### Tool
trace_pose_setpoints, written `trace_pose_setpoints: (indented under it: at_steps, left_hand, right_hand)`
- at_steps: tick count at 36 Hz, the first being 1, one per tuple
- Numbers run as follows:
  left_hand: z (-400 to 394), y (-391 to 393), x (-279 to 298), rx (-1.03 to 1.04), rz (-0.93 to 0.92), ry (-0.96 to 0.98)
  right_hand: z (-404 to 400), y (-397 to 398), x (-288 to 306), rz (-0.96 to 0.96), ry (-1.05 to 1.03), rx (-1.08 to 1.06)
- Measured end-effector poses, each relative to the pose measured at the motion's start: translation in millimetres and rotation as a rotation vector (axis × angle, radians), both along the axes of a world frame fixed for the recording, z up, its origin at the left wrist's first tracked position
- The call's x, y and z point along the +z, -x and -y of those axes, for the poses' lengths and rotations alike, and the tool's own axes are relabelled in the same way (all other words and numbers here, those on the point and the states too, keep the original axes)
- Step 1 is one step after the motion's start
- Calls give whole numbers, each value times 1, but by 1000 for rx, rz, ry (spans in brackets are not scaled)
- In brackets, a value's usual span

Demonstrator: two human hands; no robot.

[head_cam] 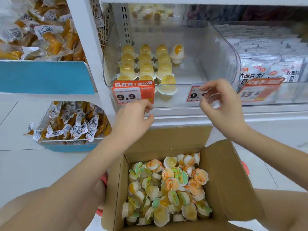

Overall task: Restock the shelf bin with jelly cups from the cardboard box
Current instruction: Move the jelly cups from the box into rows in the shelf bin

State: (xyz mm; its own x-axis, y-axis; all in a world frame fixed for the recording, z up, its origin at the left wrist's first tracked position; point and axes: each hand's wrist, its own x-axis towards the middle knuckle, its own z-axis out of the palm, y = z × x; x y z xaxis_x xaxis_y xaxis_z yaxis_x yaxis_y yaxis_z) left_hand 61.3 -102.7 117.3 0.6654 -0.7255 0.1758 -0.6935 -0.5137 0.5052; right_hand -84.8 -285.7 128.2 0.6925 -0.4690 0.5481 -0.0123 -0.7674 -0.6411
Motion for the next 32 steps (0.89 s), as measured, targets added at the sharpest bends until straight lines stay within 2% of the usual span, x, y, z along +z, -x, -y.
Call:
trace_pose_setpoints:
  at_steps: [3,5,8,11,15,20,25,32]
  left_hand:
    - [-1,13,-41,38,-204,-17]
    - [-6,22,-81,64,-349,-74]
    - [-26,35,-145,99,-454,-287]
    - [-48,46,-200,114,-529,-462]
    - [-61,54,-244,169,-626,-531]
    - [-45,56,-273,346,-785,-403]
    - [-10,56,-291,479,-889,-231]
    - [16,53,-315,645,-961,-176]
  right_hand:
    - [-13,22,-55,-192,-102,31]
    - [-17,35,-97,-428,-165,70]
    - [-20,54,-156,-792,-229,134]
    - [-23,64,-198,-942,-235,134]
    - [-20,65,-236,-979,-251,51]
    - [-18,58,-263,-908,-314,-218]
    - [-20,47,-282,-851,-343,-355]
    - [-21,38,-297,-802,-244,-461]
